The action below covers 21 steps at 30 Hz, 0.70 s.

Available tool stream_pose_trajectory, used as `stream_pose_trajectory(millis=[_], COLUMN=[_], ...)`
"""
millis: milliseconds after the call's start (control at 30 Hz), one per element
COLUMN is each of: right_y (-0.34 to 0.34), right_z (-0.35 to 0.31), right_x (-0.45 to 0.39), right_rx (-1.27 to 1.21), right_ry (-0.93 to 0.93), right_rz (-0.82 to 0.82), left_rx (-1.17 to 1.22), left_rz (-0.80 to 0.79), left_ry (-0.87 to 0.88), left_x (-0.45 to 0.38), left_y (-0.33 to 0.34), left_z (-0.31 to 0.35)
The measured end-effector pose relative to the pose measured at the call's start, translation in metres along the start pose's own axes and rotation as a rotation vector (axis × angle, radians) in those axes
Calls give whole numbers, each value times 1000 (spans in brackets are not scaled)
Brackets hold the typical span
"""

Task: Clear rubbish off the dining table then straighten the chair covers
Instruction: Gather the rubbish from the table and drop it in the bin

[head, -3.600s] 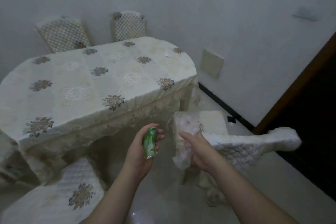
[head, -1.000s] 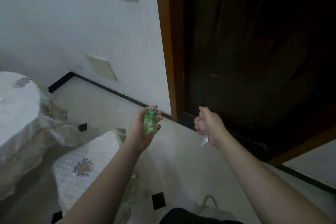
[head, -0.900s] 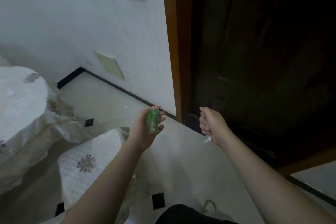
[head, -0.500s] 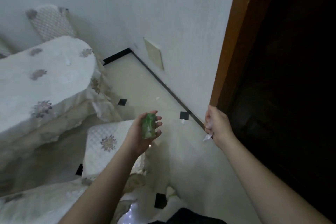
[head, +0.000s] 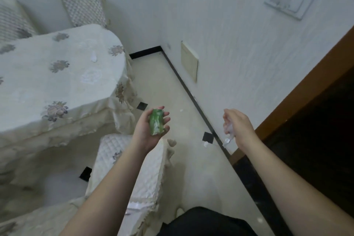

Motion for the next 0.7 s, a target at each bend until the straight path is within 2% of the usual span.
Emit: stream_pose_trajectory(millis=[200,333,700], right_y=[0,-1,20], right_z=[7,-14,-55], right_x=[-71,-117,-315], right_rx=[33,10,141], right_ry=[212,143,64], right_rz=[-13,-57,-225], left_rx=[15,20,-40], left_rz=[4,29,186], left_ry=[18,28,65], left_x=[-57,-105,-245], left_y=[2,6,29], left_z=[29,35,65])
Point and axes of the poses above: each hand's wrist, its own x-axis away from the middle knuckle, its own y-axis out of the palm, z = x × y, the point moved 6 cm from there along -x, towards the middle knuckle, and after that the axes turned 10 degrees about -z, right-handed, at the moved point
